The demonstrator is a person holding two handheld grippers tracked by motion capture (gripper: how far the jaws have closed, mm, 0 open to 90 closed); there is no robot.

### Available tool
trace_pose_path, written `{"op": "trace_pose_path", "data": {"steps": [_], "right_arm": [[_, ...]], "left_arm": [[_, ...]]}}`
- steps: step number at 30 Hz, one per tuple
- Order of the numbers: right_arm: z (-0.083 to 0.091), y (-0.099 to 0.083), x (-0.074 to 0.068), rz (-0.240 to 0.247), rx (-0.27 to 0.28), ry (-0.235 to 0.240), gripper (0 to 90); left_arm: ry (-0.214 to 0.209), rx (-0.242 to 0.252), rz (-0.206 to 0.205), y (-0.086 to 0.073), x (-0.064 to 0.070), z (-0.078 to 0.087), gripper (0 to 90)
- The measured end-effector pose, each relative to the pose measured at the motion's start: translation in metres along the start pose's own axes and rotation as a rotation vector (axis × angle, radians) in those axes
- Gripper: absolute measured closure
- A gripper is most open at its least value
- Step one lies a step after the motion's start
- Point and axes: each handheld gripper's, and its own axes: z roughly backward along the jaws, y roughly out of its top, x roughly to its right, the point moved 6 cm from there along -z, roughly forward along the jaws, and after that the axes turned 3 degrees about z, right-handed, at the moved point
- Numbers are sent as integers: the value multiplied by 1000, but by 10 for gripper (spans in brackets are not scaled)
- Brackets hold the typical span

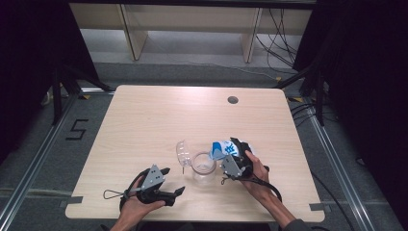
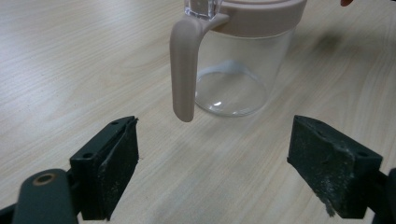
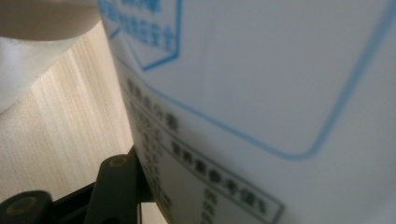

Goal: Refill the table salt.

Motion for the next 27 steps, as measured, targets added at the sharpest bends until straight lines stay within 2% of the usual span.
{"op": "trace_pose_path", "data": {"steps": [5,9,11,12,18,20,27], "right_arm": [[-2,0,-1,1,-1,-6,467],[-3,0,0,19,-7,-16,468],[-3,0,0,11,-3,-10,468],[-3,0,0,13,-3,-15,469],[-2,1,0,15,-3,-26,469],[-2,1,-1,35,-3,-33,469],[-3,2,-3,38,-3,-24,471]], "left_arm": [[1,4,3,0,0,1,158],[-1,3,3,1,1,0,157],[4,-11,-14,0,-1,1,158],[3,4,7,1,1,0,158],[-1,-11,-8,0,1,-1,158],[-1,-13,-9,0,1,-1,157],[-4,-4,-7,0,1,-1,158]]}}
